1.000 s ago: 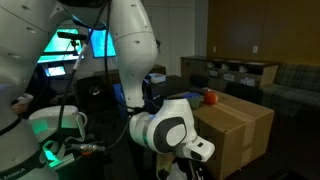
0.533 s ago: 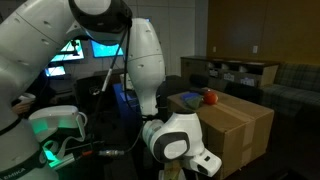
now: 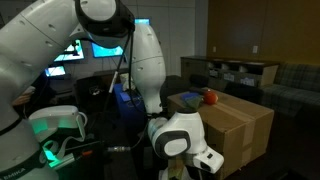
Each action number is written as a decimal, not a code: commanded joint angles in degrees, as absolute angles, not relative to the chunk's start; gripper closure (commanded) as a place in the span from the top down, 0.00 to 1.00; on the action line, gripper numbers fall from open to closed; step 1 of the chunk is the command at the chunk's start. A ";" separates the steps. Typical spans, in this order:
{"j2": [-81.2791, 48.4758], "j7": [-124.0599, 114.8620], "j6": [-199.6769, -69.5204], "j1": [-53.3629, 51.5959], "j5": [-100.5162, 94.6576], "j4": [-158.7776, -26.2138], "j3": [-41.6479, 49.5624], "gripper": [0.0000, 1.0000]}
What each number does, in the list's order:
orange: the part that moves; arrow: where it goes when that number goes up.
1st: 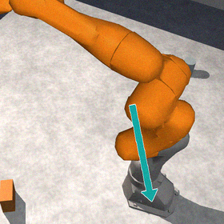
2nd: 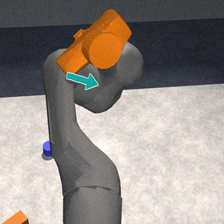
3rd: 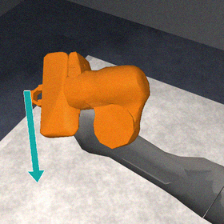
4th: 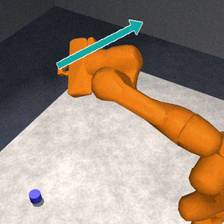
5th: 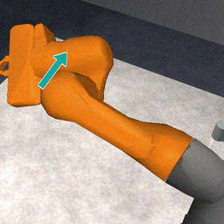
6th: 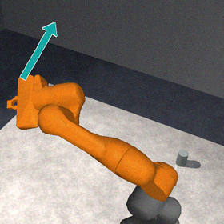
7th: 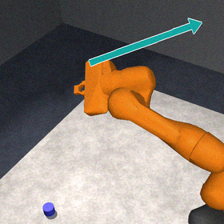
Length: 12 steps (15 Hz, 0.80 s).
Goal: Put the items on the table on to the box and the items on the box on to the table.
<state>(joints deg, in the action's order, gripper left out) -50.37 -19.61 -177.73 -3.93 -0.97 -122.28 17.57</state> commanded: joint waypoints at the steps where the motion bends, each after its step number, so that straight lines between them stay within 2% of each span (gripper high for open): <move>1: -48.48 -16.34 -179.18 -6.45 0.96 -123.04 18.98 1.00; 5: -46.48 -13.62 -181.39 -9.03 0.06 -123.76 18.53 1.00; 12: -46.63 -8.00 -181.64 -9.34 -0.77 -121.93 11.92 1.00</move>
